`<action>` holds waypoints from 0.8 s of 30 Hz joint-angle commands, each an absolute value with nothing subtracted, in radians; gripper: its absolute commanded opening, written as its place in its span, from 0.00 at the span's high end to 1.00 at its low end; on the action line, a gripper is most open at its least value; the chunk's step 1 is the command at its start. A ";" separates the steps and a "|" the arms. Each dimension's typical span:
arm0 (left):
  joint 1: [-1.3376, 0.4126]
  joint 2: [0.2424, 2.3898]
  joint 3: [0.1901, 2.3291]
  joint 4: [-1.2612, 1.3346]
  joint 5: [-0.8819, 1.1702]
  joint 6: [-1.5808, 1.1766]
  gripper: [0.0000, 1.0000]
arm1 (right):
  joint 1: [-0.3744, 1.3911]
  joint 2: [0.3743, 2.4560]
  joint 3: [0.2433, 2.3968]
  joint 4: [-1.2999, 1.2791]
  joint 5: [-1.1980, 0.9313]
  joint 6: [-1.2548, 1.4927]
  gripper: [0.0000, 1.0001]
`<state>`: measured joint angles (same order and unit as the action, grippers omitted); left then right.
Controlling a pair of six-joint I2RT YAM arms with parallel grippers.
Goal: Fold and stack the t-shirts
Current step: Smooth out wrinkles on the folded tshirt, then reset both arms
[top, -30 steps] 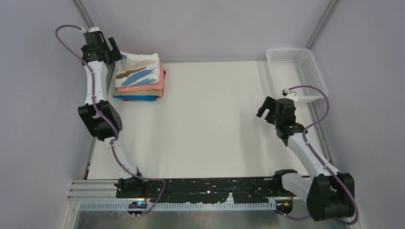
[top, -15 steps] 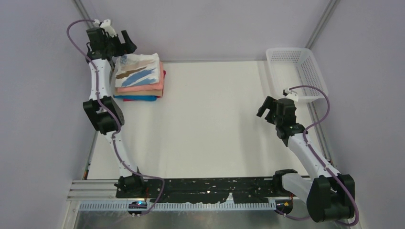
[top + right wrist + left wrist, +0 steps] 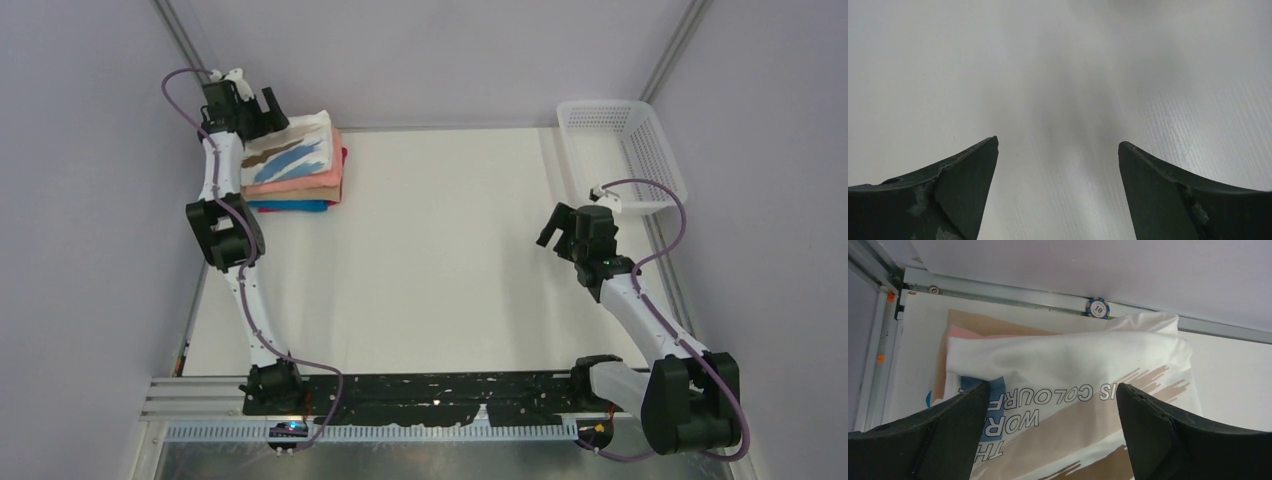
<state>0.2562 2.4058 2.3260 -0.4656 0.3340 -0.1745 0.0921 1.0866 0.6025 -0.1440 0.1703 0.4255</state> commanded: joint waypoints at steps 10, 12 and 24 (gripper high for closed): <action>0.262 2.407 2.473 -0.499 0.334 -0.348 0.00 | 0.091 1.005 0.642 -0.114 0.133 0.439 0.05; 0.262 2.354 2.463 -0.506 0.344 -0.402 0.00 | 0.090 0.973 0.640 -0.121 0.136 0.434 0.05; 0.146 1.823 1.946 -0.557 0.219 -0.449 0.00 | 0.091 0.754 0.609 -0.234 0.145 0.427 0.05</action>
